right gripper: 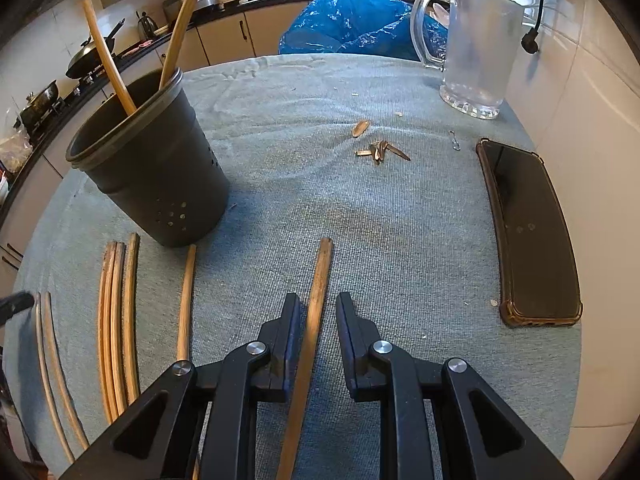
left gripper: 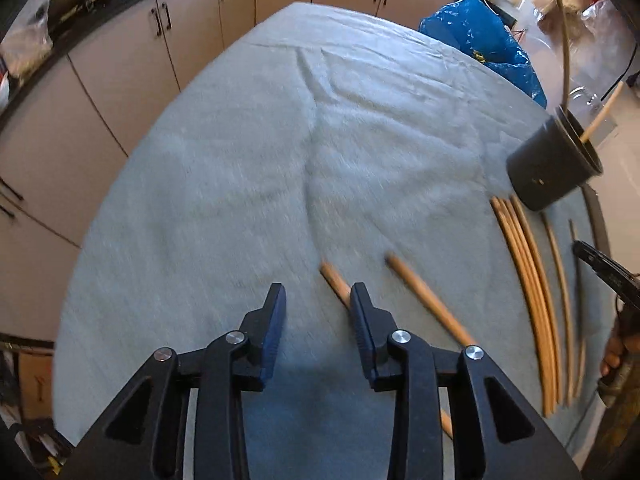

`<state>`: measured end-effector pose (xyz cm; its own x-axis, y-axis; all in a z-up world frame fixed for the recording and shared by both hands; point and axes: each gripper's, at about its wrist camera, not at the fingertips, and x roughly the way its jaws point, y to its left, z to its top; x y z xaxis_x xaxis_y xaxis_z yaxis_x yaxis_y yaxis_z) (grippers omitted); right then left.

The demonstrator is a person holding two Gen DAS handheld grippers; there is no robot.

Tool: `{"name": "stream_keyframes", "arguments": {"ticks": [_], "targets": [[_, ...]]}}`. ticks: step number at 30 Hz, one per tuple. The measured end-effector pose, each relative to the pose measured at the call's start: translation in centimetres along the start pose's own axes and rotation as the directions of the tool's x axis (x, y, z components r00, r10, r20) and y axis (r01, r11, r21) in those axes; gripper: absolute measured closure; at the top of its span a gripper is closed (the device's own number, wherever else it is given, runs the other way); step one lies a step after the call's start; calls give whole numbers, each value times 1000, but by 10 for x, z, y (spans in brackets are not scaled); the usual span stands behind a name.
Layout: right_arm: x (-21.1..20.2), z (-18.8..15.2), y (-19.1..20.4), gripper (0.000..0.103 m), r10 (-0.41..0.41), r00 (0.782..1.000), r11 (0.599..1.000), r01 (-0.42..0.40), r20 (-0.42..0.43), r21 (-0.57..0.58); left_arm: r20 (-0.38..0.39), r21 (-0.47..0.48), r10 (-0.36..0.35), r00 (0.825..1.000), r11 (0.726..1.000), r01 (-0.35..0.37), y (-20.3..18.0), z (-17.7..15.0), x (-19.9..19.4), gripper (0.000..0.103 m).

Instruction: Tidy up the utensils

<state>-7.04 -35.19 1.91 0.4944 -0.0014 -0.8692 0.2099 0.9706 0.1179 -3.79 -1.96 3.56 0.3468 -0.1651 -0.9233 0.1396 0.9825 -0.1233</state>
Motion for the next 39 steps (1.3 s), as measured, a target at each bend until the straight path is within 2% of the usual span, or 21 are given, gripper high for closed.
{"name": "stream_keyframes", "arguments": {"ticks": [3,7,8,9,10,12,13,16,20,23,28,33,36,38,39], "targets": [[0,0,1,83,-2,1000,1000,2,1,2,-5,-30,-13,1000,999,13,-9,-11,3,65],[0,-1,2,83,-4,1000,1000,4,2,1,23,14,81,996,997,-81,-26,-4,11,64],[-1,-1,1,83,-5,1000,1000,5,0,0,33,32,100,994,994,-101,-32,-3,13,67],[-1,-1,1,83,-4,1000,1000,4,-4,-2,49,58,118,992,991,-121,-36,-2,14,86],[-1,-1,1,83,-4,1000,1000,3,-12,-7,67,92,136,988,986,-142,-41,-2,15,87],[-2,0,2,88,-10,999,1000,9,-31,-30,77,138,117,990,982,-127,-46,-5,14,94],[-2,0,2,92,-16,999,999,15,-38,-42,76,153,90,993,983,-101,-47,-7,13,96],[-3,-1,-3,94,12,998,999,-15,-67,-40,85,196,25,996,980,-42,-50,-12,11,96],[-3,2,-8,95,28,994,999,-33,-104,-40,91,242,24,996,969,-45,-53,-12,12,96],[1,9,-2,95,-14,991,996,3,-130,-86,60,251,4,998,968,-19,-53,-5,15,96],[13,28,14,94,-97,980,987,73,-171,-142,19,301,14,1000,953,-19,-61,5,21,96],[22,43,13,95,-108,970,987,79,-217,-138,16,365,32,999,930,-35,-71,12,27,96],[21,41,9,96,-93,978,990,70,-188,-125,34,377,21,999,926,-32,-71,11,26,96],[16,36,4,96,-62,987,994,48,-146,-97,55,344,4,998,939,-23,-66,8,21,97],[11,31,1,96,-53,991,996,43,-120,-80,77,316,-29,997,949,3,-62,6,14,97]]}}
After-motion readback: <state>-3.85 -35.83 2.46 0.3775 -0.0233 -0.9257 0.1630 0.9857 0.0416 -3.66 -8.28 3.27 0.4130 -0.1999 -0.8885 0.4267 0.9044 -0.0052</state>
